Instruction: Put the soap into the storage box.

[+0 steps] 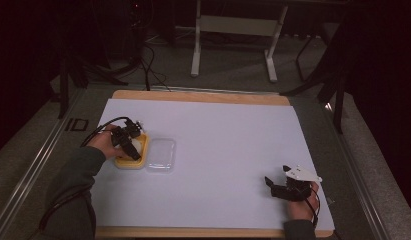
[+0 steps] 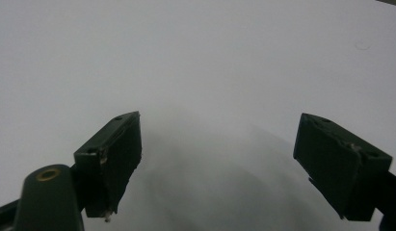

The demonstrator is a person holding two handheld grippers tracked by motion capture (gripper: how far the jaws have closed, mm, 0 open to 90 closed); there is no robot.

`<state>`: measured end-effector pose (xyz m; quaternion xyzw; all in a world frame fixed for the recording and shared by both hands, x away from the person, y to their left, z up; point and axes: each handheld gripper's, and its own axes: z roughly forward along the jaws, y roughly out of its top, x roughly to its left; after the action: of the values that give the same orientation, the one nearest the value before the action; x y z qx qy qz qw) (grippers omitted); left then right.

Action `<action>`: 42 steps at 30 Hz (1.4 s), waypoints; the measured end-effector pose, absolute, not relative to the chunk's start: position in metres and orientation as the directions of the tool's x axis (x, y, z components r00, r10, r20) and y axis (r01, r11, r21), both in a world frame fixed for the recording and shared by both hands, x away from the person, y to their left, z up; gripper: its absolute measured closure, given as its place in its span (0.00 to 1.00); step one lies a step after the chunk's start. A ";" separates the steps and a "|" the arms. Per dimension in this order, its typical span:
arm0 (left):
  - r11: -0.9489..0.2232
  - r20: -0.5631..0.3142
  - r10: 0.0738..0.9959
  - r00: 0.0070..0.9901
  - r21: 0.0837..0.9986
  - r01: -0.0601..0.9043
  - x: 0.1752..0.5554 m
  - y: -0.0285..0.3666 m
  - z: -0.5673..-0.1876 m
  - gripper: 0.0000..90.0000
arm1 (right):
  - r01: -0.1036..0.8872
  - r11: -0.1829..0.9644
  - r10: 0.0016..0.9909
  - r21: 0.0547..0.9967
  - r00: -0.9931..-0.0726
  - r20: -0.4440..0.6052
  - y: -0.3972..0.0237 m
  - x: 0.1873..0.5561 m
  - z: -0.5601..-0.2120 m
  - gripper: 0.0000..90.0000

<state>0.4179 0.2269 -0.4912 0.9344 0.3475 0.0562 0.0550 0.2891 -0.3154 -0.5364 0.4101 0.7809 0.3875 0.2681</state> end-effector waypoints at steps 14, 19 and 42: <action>-0.727 0.025 0.676 0.737 0.190 0.660 0.420 0.232 -0.495 0.22 | 0.428 0.369 0.846 0.825 -0.522 -0.107 -0.315 0.289 -0.536 0.19; -0.741 0.054 0.662 0.747 0.197 0.642 0.417 0.232 -0.492 0.20 | 0.427 0.373 0.844 0.824 -0.524 -0.110 -0.315 0.289 -0.536 0.19; -0.743 0.077 0.646 0.760 0.292 0.602 0.405 0.235 -0.459 0.19 | 0.428 0.373 0.845 0.823 -0.523 -0.111 -0.315 0.289 -0.536 0.19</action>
<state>0.4052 0.2347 -0.4592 0.9295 0.3356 0.0871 0.1259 0.2885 -0.3150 -0.5363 0.4061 0.7832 0.3852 0.2708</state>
